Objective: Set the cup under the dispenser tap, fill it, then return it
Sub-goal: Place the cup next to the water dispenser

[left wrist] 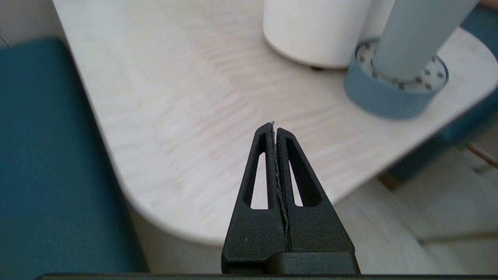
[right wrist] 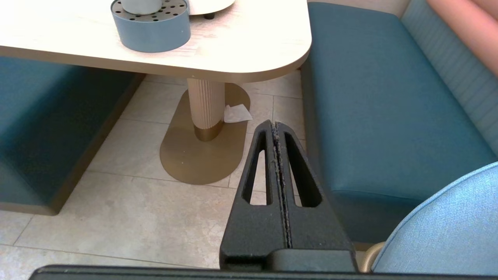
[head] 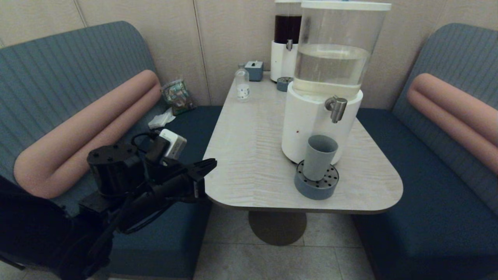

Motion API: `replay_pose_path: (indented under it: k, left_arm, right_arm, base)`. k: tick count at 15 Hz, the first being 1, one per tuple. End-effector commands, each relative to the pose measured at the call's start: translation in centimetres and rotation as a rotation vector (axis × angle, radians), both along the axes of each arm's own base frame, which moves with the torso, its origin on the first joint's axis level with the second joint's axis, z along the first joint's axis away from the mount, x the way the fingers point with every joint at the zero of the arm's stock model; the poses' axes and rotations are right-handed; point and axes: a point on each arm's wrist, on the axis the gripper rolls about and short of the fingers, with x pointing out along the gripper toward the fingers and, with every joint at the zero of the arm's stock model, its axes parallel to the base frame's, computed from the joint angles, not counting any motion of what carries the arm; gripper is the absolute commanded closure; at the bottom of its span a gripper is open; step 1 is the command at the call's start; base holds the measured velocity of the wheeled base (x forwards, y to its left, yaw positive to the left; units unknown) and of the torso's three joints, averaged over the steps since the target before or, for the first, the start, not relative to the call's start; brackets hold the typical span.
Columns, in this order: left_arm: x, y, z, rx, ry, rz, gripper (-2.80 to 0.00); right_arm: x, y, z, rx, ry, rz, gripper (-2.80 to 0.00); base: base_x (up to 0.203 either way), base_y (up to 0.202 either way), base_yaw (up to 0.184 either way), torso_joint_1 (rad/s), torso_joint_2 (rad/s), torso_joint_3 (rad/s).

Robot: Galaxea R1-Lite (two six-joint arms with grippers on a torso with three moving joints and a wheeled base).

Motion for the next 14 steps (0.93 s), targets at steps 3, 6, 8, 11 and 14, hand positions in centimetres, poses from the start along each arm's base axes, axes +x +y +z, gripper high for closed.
replay_pose_path:
  k: [3, 6, 8, 11, 14]
  left_arm:
    - [0.2, -2.7, -1.6, 0.004, 0.009, -0.056, 0.00]
    - [-1.3, -5.5, -1.7, 0.006, 0.009, -0.148, 0.00]
    - [-2.0, -7.3, -1.6, 0.007, 0.000, -0.183, 0.00]
    - [-2.5, -9.2, -1.5, -0.001, -0.011, -0.218, 0.00]
    - [-3.0, -11.9, -1.6, -0.010, -0.021, -0.214, 0.00]
  right_arm:
    - [0.0, 0.0, 0.0, 0.000, 0.002, 0.000, 0.00]
    - [0.0, 0.0, 0.0, 0.000, 0.002, 0.000, 0.00]
    - [0.0, 0.0, 0.0, 0.000, 0.002, 0.000, 0.00]
    - [0.0, 0.0, 0.0, 0.000, 0.002, 0.000, 0.00]
    - [0.0, 0.0, 0.0, 0.000, 0.002, 0.000, 0.00]
  base:
    - [0.000, 0.000, 0.000, 0.000, 0.00, 0.000]
    - [0.000, 0.000, 0.000, 0.000, 0.00, 0.000]
    - [0.000, 0.000, 0.000, 0.000, 0.00, 0.000]
    - [0.000, 0.000, 0.000, 0.000, 0.00, 0.000]
    - [0.000, 0.000, 0.000, 0.000, 0.00, 0.000]
